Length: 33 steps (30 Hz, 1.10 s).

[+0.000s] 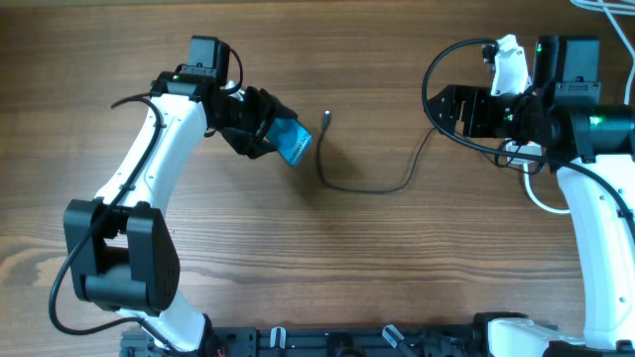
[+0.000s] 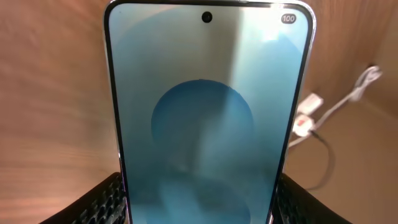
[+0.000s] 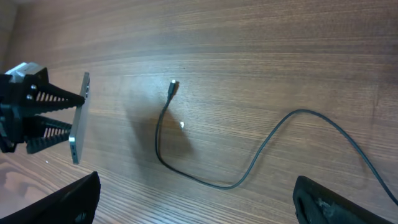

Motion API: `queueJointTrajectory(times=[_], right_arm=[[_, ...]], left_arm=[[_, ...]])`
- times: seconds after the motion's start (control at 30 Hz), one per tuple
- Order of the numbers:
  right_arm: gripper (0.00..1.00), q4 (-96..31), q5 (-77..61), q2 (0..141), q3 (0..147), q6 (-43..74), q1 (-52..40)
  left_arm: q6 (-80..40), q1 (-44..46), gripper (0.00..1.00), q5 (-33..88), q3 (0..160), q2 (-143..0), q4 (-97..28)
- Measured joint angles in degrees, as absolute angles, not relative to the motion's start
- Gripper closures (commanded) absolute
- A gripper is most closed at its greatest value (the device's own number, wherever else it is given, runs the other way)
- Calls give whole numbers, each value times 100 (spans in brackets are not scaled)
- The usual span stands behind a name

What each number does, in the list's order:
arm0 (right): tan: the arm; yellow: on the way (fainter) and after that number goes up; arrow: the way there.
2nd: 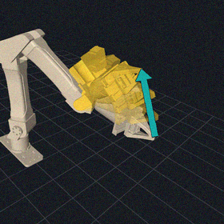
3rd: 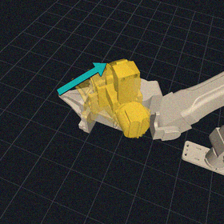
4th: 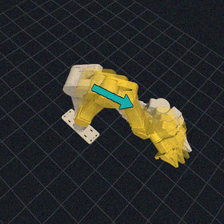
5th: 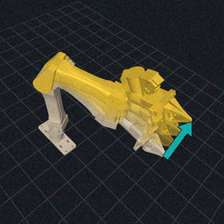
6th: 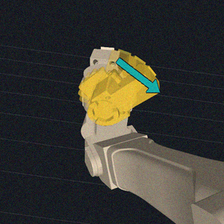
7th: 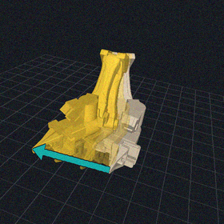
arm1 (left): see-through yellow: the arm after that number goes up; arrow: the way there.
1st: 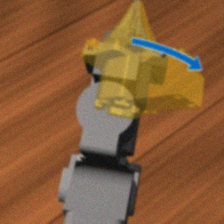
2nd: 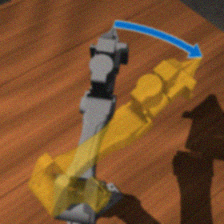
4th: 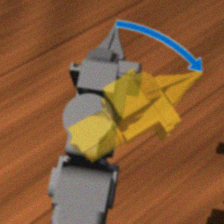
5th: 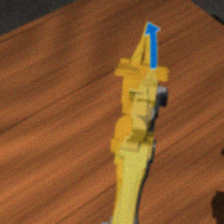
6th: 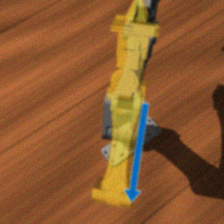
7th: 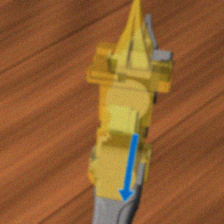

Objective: Plug charger to phone and switch on socket
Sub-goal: 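Lift the phone with the left gripper and tilt it upright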

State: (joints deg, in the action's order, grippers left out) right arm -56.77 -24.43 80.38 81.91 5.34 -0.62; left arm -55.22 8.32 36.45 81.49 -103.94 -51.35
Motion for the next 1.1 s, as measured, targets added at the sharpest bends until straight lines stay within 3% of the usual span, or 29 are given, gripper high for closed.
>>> queueJointTrajectory(times=[0.33, 0.7, 1.1], right_arm=[[0, -5677, -2443, 8038, 8191, 534, -62], [0, -5677, -2443, 8038, 8191, 534, -62], [0, -5680, -2443, 8038, 8191, 534, -62]], left_arm=[[-7155, 832, 45, 4729, 8149, -10394, -5135], [-7387, 832, 46, 6123, 8149, -10392, -5135], [-7389, 832, 46, 6250, 8149, -10392, -5135]])
